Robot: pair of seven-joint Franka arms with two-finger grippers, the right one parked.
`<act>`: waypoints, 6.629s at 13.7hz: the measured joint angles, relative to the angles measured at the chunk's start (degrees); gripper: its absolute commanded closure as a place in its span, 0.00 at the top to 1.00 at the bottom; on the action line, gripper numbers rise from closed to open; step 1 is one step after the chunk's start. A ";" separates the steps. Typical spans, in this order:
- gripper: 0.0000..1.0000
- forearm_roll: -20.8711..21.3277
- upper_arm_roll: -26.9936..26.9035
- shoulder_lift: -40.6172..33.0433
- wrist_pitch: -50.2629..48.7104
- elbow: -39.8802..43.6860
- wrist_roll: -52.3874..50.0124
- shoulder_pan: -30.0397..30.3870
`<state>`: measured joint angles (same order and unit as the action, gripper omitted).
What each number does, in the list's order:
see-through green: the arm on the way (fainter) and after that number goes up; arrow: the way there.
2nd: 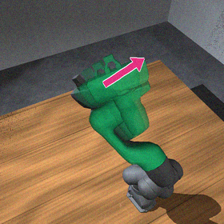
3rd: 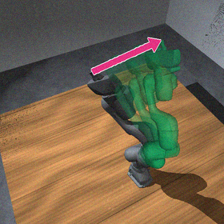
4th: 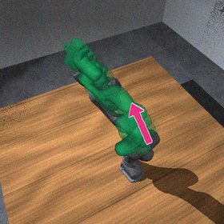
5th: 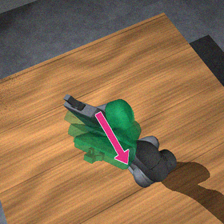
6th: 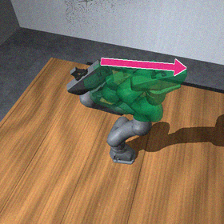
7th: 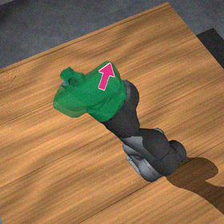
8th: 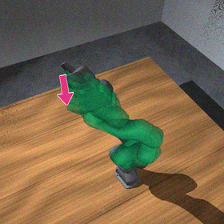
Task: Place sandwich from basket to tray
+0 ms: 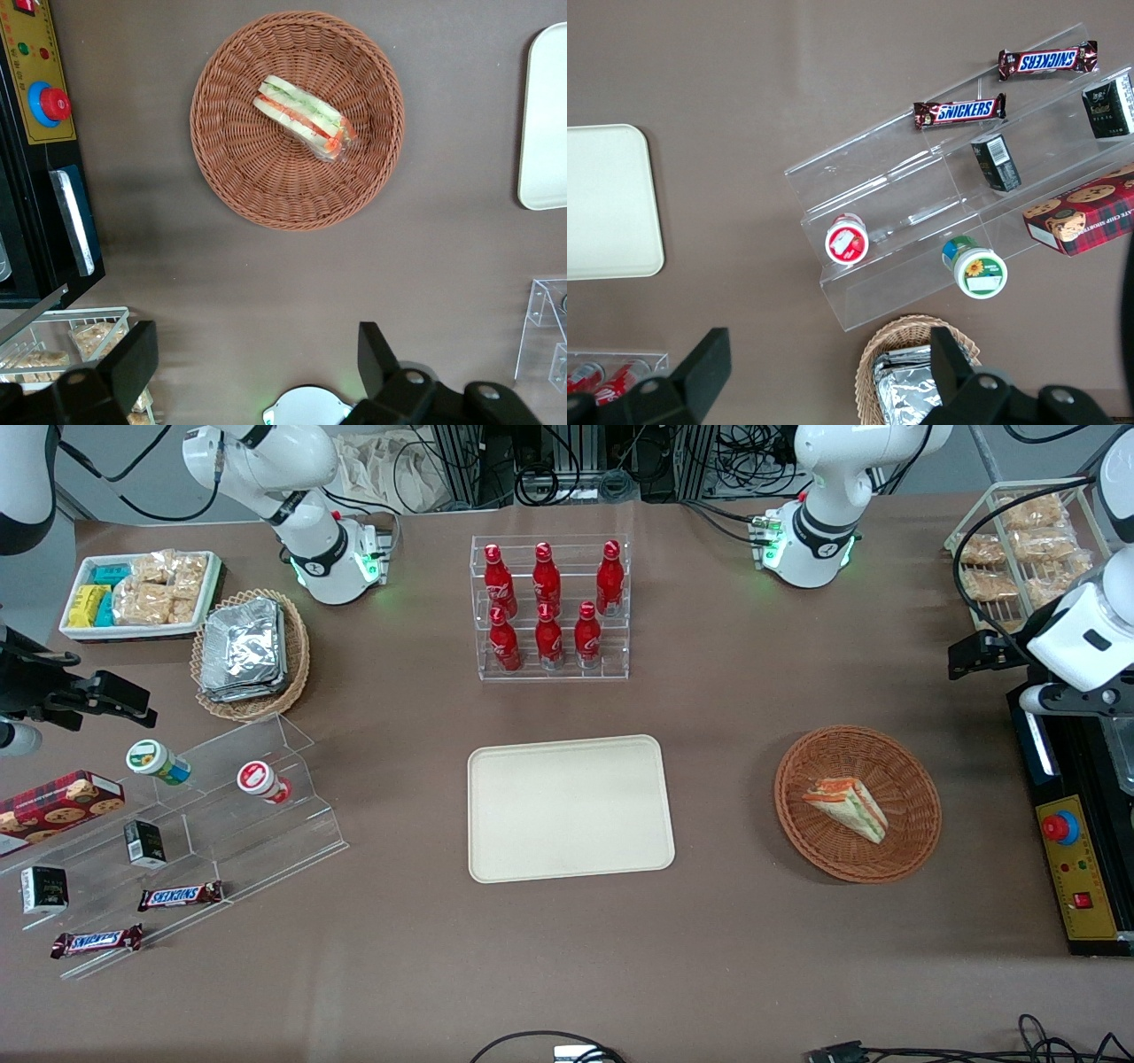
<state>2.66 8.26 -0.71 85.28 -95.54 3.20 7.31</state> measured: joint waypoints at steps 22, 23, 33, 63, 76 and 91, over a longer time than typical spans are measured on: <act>1.00 -4.67 0.22 5.02 1.61 0.14 -17.93 -0.11; 1.00 -5.42 0.21 6.21 2.61 0.14 -20.77 -0.11; 1.00 -6.84 0.09 23.04 12.11 2.17 -39.79 0.01; 0.05 -8.11 0.63 32.89 28.16 -3.37 -47.44 -0.20; 0.04 -6.99 12.56 26.84 11.22 10.39 -35.76 -4.72; 0.04 -5.61 12.80 46.26 22.16 18.47 -35.56 -20.09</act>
<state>-2.95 21.05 45.56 107.44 -77.07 -32.36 -12.77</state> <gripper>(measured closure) 0.837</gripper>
